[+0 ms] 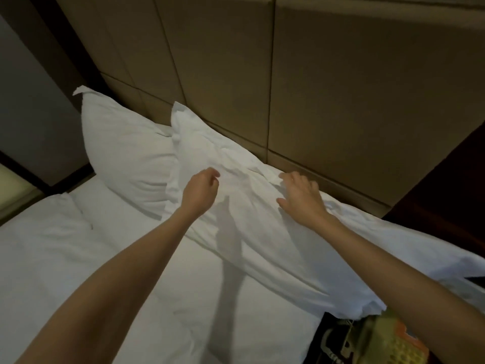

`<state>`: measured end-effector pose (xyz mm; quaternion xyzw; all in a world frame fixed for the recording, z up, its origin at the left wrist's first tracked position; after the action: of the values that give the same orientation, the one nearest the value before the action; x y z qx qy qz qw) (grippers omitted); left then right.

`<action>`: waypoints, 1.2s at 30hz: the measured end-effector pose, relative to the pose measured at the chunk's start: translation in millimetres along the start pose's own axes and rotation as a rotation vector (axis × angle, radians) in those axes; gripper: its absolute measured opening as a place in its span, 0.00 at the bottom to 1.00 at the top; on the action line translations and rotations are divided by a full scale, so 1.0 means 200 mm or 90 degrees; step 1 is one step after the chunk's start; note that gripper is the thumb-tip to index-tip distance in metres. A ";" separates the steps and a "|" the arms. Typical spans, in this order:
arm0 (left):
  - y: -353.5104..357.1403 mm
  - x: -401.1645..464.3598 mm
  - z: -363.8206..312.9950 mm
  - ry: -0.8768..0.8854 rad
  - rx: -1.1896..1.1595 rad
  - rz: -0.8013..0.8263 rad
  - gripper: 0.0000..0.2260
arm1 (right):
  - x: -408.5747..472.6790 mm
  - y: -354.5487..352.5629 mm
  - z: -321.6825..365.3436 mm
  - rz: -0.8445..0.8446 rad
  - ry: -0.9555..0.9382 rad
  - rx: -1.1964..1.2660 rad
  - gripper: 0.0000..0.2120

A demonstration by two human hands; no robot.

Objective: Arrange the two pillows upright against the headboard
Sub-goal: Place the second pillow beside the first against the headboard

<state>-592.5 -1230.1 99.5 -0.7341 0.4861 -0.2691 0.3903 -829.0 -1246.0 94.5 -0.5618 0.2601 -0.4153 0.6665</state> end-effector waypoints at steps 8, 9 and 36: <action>-0.18 -0.22 0.38 -0.155 -0.060 -0.035 0.13 | 0.30 0.09 0.34 -0.059 -0.178 -0.071 0.24; -0.21 -0.26 0.43 -0.174 -0.060 -0.041 0.13 | 0.35 0.15 0.35 -0.019 -0.165 -0.063 0.27; 0.19 -0.07 1.57 -0.444 -0.207 0.044 0.17 | 0.76 0.72 1.06 0.100 -0.485 -0.162 0.18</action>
<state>-373.3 -1127.0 -105.6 -0.8170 0.3851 0.0909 0.4194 -539.9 -1257.5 24.1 -0.7319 0.0859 -0.0901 0.6700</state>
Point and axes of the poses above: each hand's wrist, its own x-axis towards the middle knuckle, its own y-axis out of the palm, z = x × y, the point moved 9 cm from there along x, towards the middle knuckle, and after that the axes turned 11 degrees about -y, right-handed, at the moved point
